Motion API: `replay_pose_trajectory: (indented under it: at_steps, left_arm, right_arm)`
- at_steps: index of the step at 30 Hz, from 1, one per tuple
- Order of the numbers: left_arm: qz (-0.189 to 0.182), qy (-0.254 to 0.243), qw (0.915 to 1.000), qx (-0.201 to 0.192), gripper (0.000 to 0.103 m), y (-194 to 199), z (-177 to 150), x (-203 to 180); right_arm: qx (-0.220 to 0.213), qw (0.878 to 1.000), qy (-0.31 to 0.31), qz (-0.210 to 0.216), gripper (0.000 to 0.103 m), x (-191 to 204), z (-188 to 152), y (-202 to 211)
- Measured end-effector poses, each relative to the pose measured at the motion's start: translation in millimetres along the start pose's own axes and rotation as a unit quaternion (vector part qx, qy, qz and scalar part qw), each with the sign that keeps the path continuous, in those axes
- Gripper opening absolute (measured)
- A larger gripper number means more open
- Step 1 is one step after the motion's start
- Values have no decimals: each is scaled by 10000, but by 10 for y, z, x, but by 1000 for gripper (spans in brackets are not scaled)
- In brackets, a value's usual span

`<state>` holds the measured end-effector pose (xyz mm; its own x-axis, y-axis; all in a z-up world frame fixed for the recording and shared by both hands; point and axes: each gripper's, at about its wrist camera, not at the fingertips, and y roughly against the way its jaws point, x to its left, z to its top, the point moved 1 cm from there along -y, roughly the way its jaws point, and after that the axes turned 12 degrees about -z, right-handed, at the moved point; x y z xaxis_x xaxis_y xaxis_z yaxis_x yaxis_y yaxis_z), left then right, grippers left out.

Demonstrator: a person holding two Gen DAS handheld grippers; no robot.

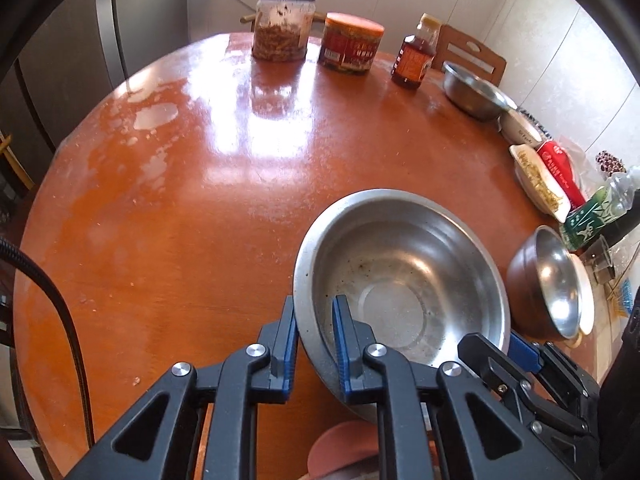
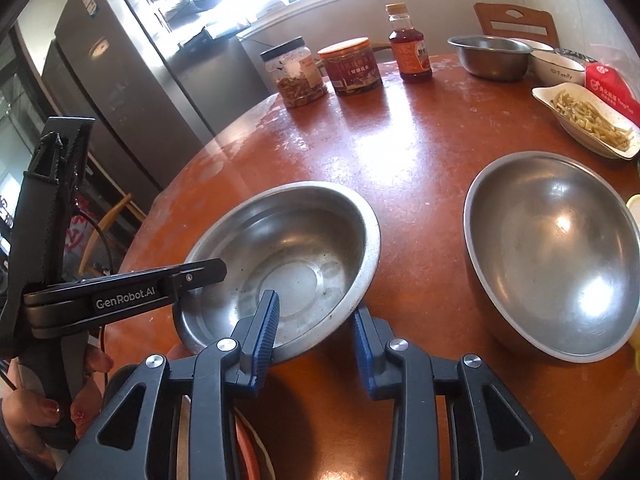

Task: Organize plates and bowls
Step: 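Move the left gripper to the large steel basin and grasp its rim, then carry the basin with the left gripper beside the plate stack and release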

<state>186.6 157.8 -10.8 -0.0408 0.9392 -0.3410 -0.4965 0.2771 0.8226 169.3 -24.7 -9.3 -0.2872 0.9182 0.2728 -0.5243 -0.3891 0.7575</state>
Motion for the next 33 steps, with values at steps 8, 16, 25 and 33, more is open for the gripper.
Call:
replay_pose_trajectory:
  at_steps: [8, 16, 25, 33]
  left_arm:
    - [23, -107, 9994, -332, 18, 376, -56, -127]
    - [-17, -196, 9983, -541, 17, 673, -192, -319]
    - [-181, -348, 9975, -592, 18, 804, -400, -662]
    - [-284, -572, 9963, -582, 19, 780, -541, -1047]
  right_arm:
    - [-364, 9990, 250, 114, 37, 82, 45, 328]
    - [-642, 9967, 472, 175, 36, 93, 16, 660]
    - [-852, 9949, 522, 117, 36, -109, -104, 991]
    - [-960, 9946, 399, 0, 36, -438, -210, 1208]
